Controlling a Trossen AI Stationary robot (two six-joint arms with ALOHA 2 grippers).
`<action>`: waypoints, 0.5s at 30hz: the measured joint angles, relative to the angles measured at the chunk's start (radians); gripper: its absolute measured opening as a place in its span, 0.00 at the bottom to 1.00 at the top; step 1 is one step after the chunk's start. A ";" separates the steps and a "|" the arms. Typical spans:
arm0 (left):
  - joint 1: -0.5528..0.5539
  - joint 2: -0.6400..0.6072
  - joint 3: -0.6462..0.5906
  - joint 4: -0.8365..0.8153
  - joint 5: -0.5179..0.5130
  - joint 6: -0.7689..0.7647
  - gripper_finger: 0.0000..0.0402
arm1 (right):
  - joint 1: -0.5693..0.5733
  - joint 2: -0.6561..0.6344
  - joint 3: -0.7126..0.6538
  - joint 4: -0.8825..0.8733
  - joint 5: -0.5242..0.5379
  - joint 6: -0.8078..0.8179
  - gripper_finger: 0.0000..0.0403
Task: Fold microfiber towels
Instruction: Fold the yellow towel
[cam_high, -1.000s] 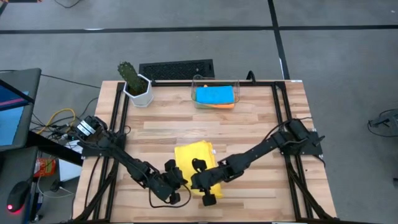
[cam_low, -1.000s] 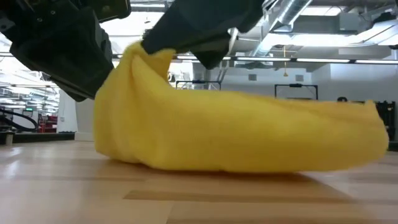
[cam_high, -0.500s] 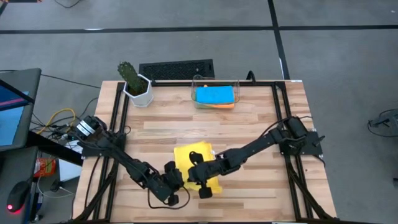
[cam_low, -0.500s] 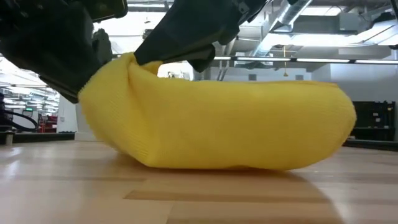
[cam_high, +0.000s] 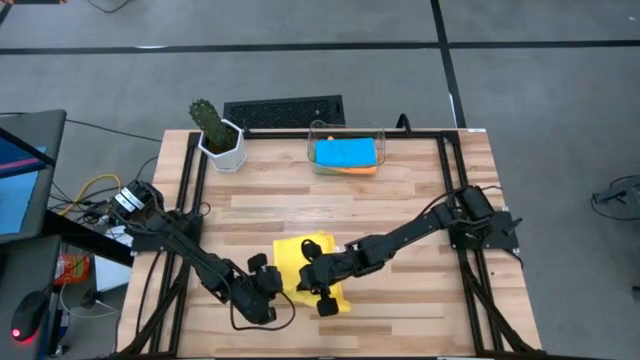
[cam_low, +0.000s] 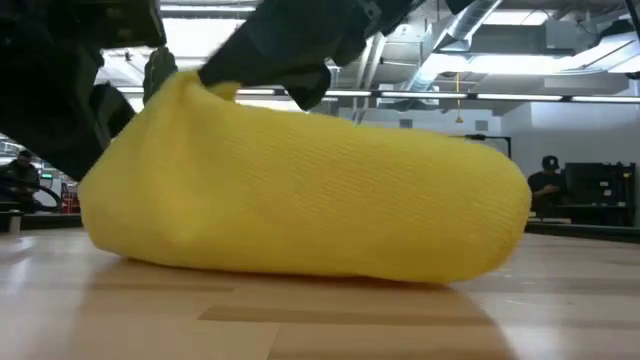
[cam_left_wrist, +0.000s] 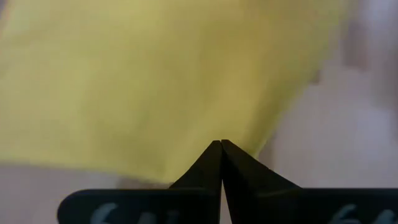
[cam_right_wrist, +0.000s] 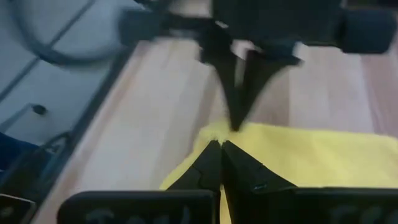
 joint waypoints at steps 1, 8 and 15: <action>0.000 0.000 0.000 -0.022 -0.006 -0.017 0.00 | 0.000 0.000 0.000 0.013 -0.008 0.000 0.08; -0.006 -0.017 0.000 -0.065 -0.033 -0.030 0.00 | -0.013 0.000 0.000 0.041 -0.012 -0.002 0.08; -0.006 -0.024 0.000 -0.082 -0.056 -0.028 0.00 | -0.025 0.117 0.068 0.080 -0.056 0.006 0.08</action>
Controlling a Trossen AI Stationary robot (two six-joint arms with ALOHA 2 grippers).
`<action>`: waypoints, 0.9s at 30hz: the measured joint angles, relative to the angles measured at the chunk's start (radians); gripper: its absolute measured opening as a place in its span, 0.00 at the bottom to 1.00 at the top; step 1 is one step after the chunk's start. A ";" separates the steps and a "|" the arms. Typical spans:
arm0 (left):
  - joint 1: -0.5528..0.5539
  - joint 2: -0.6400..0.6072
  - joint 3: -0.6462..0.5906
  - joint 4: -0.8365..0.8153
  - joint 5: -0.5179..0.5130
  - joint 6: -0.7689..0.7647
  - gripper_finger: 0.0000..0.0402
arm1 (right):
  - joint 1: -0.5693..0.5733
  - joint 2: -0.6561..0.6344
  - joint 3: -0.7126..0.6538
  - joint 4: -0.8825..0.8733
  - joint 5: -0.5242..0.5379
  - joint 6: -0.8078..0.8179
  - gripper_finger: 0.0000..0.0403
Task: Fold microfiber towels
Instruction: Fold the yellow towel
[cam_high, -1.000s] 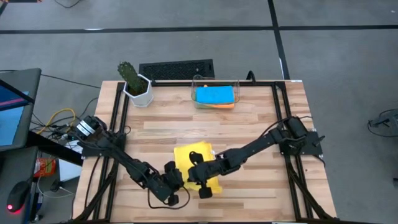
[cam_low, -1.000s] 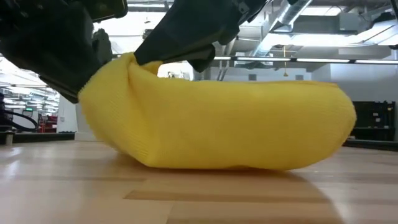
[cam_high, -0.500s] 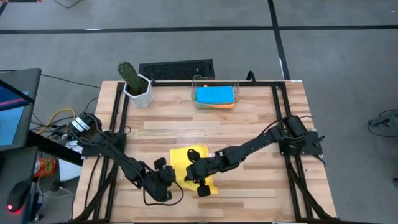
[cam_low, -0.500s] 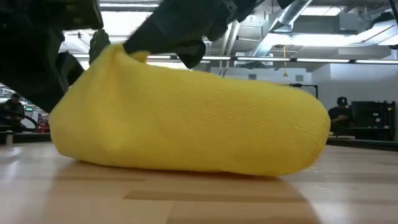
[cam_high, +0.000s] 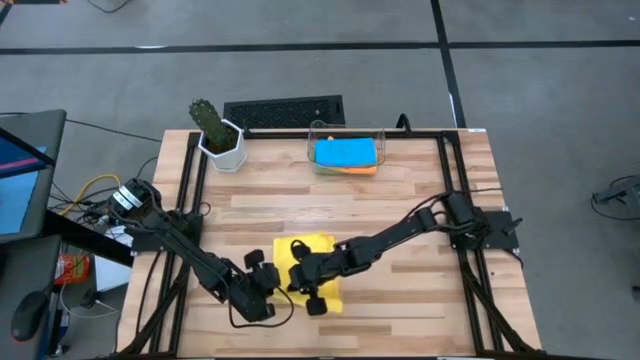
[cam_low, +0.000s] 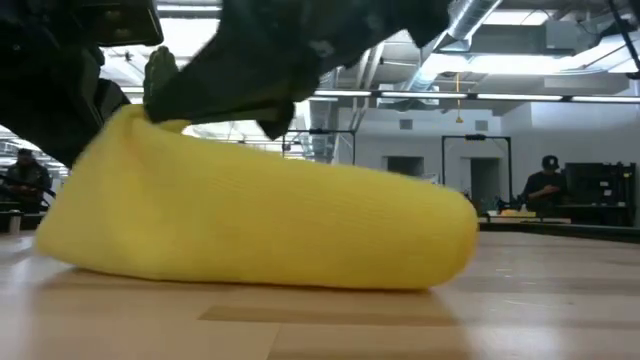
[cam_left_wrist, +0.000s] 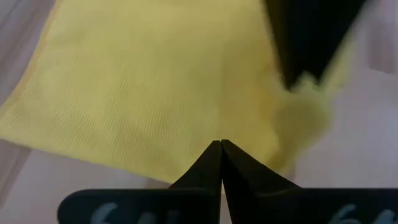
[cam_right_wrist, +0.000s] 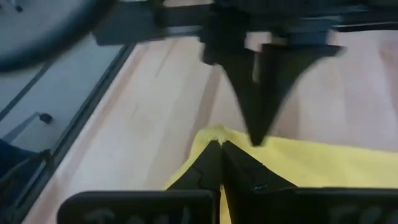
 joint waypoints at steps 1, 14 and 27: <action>0.000 0.000 0.000 -0.008 0.000 0.001 0.00 | 0.001 0.017 0.021 -0.008 -0.007 0.000 0.08; -0.017 -0.067 0.000 -0.132 0.008 -0.033 0.00 | -0.025 0.176 0.235 -0.100 -0.014 -0.024 0.08; -0.025 -0.203 0.000 -0.266 -0.052 -0.077 0.00 | -0.070 0.177 0.243 -0.119 -0.010 -0.058 0.08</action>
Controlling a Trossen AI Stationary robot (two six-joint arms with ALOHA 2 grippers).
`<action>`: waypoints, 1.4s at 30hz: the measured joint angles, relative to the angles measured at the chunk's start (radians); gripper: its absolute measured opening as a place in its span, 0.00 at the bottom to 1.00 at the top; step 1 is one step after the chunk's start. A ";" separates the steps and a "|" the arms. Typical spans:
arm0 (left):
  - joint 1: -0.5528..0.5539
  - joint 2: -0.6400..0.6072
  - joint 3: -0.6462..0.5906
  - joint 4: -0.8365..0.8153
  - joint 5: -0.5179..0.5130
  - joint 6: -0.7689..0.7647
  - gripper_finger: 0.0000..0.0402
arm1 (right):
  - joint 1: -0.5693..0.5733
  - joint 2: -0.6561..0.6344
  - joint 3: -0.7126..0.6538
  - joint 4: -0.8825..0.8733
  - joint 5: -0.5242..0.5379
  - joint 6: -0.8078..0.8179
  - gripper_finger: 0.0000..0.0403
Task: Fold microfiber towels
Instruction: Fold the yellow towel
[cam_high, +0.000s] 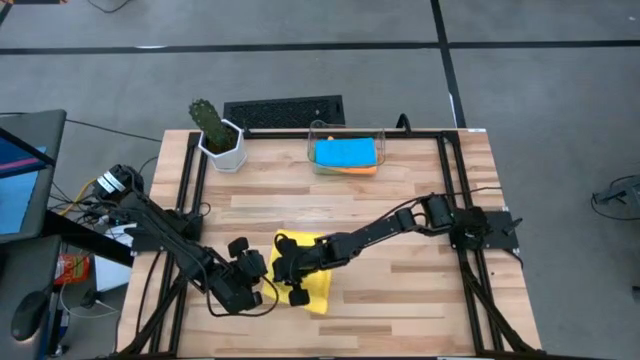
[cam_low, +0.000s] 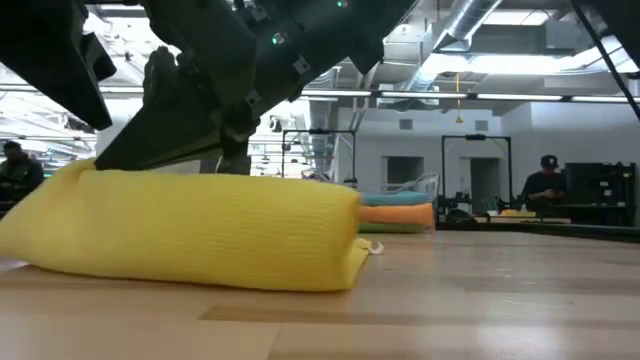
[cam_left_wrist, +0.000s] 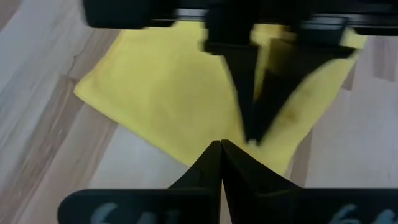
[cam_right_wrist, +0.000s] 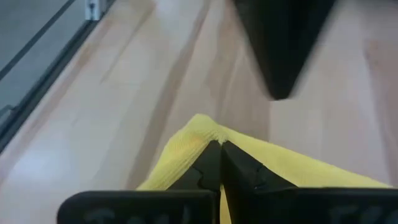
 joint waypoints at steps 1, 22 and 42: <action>0.000 0.000 0.000 0.001 0.001 0.000 0.00 | -0.005 0.000 0.000 0.000 0.000 0.000 0.08; -0.029 0.000 -0.002 0.001 -0.033 -0.015 0.00 | -0.069 -0.001 0.013 -0.022 0.108 -0.026 0.08; -0.029 0.001 -0.109 -0.003 -0.121 -0.196 0.00 | -0.160 0.030 0.009 -0.020 0.062 -0.018 0.09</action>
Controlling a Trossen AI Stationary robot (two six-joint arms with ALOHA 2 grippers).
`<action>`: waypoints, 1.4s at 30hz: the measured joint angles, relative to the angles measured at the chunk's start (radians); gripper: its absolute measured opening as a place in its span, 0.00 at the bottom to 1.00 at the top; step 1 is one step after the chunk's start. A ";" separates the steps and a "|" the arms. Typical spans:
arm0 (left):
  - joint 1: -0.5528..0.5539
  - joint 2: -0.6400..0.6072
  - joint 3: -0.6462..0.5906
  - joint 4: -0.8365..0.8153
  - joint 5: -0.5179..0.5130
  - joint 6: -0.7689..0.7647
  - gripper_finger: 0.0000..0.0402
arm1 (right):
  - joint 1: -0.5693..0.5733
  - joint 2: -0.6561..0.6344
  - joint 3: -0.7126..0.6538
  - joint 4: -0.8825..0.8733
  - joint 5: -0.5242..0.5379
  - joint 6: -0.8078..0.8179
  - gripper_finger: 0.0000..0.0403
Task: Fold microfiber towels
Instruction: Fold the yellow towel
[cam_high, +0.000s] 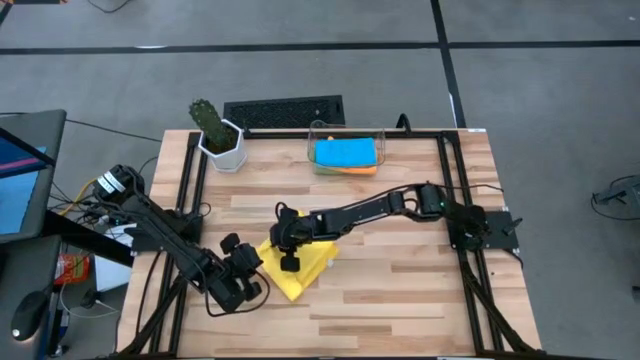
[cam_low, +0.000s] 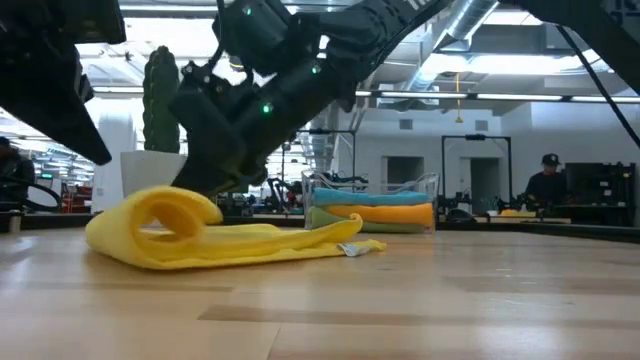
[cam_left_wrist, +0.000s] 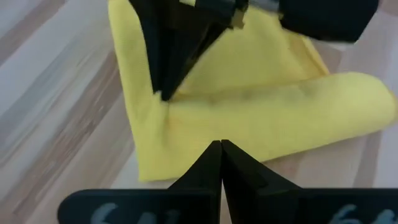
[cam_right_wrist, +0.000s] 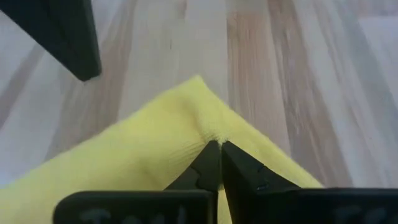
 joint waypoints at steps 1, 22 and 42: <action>0.000 0.000 -0.003 0.002 -0.008 -0.003 0.00 | -0.003 0.003 0.000 0.003 -0.009 0.001 0.10; 0.000 0.000 -0.057 0.038 -0.071 -0.110 0.00 | -0.047 0.033 0.071 0.019 0.026 0.023 0.39; 0.004 0.000 -0.058 0.046 -0.205 -0.140 0.00 | -0.042 -0.074 0.146 -0.287 -0.010 0.053 0.43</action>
